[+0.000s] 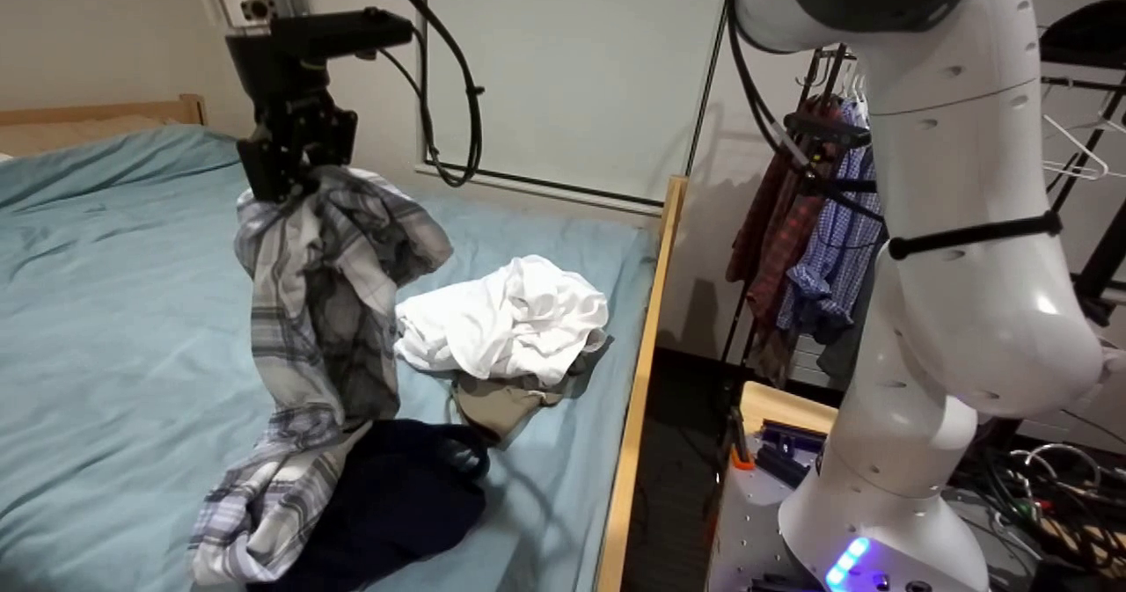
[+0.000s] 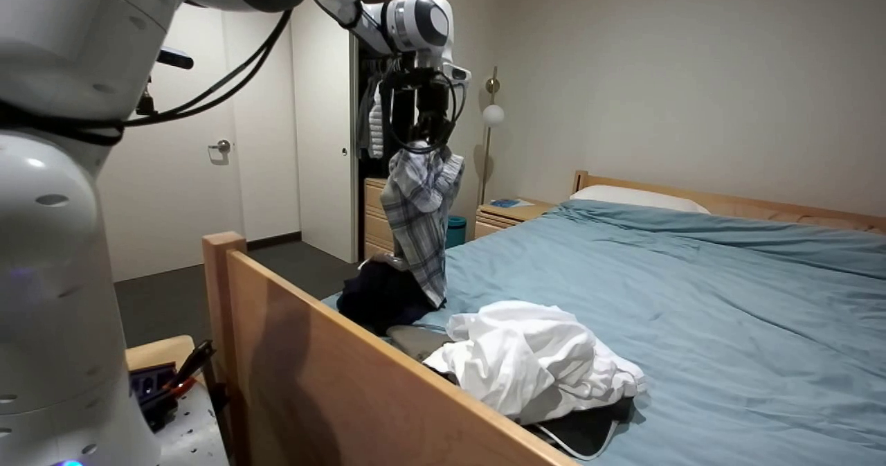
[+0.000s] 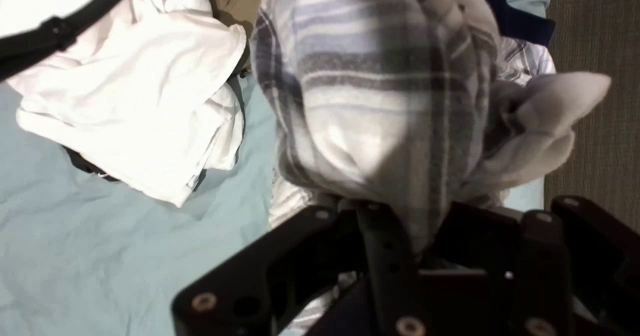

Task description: Move the blue and checked clothes to the left

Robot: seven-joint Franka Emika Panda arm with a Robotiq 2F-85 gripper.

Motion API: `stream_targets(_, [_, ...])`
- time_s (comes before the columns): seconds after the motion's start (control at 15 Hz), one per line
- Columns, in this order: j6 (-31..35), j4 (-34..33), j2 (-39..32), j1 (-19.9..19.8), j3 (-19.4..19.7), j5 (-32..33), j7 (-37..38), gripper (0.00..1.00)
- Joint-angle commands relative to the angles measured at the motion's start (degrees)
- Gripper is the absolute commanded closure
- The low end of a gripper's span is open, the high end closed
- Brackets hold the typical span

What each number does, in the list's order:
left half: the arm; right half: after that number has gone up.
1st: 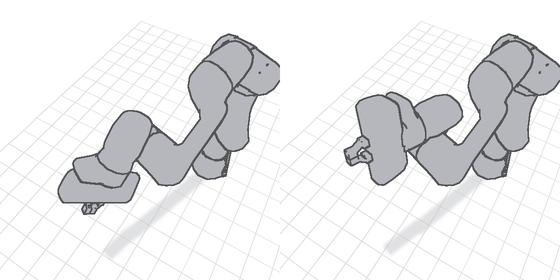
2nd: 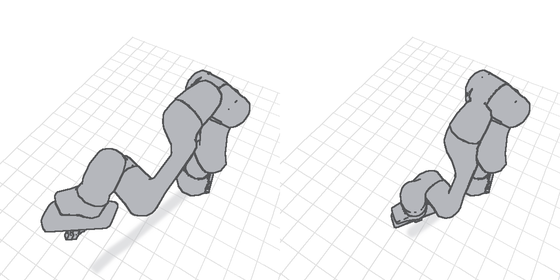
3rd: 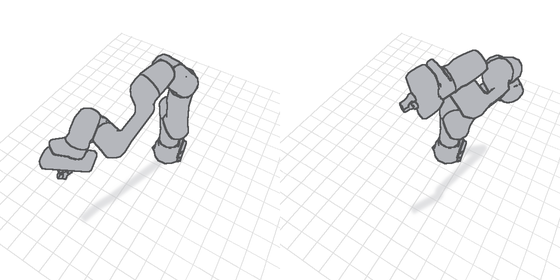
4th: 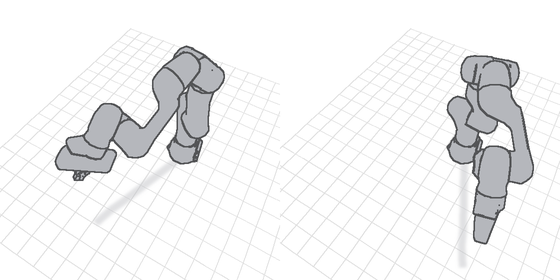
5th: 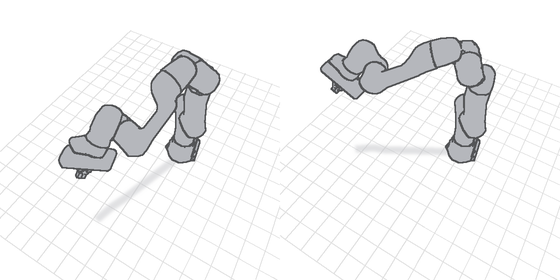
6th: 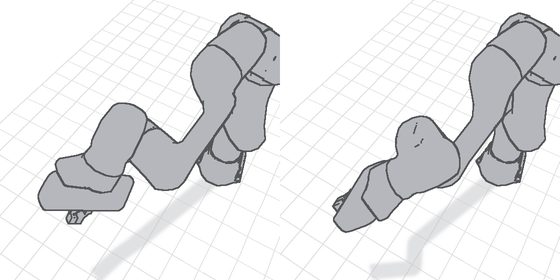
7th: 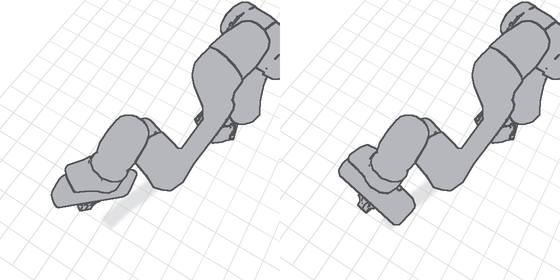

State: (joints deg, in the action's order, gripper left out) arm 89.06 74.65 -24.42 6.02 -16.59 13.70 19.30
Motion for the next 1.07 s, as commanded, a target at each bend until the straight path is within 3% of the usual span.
stream_targets(0.0, [0.24,-0.30,-0.57,3.47,4.62,-1.88,-1.04,0.90])
stream_targets(0.2, [0.41,-0.38,-0.79,3.48,4.61,-1.95,-1.10,0.90])
stream_targets(0.27, [0.41,-0.42,-0.65,3.48,4.60,-1.95,-1.11,0.97])
stream_targets(0.53, [3.27,4.42,-1.99,6.69,7.07,-1.32,-1.69,0.97])
stream_targets(0.8, [12.68,14.45,-2.53,8.72,7.27,-2.11,-0.83,0.97])
stream_targets(1.0, [19.38,19.07,-5.19,7.92,6.89,-6.08,-3.39,0.97])
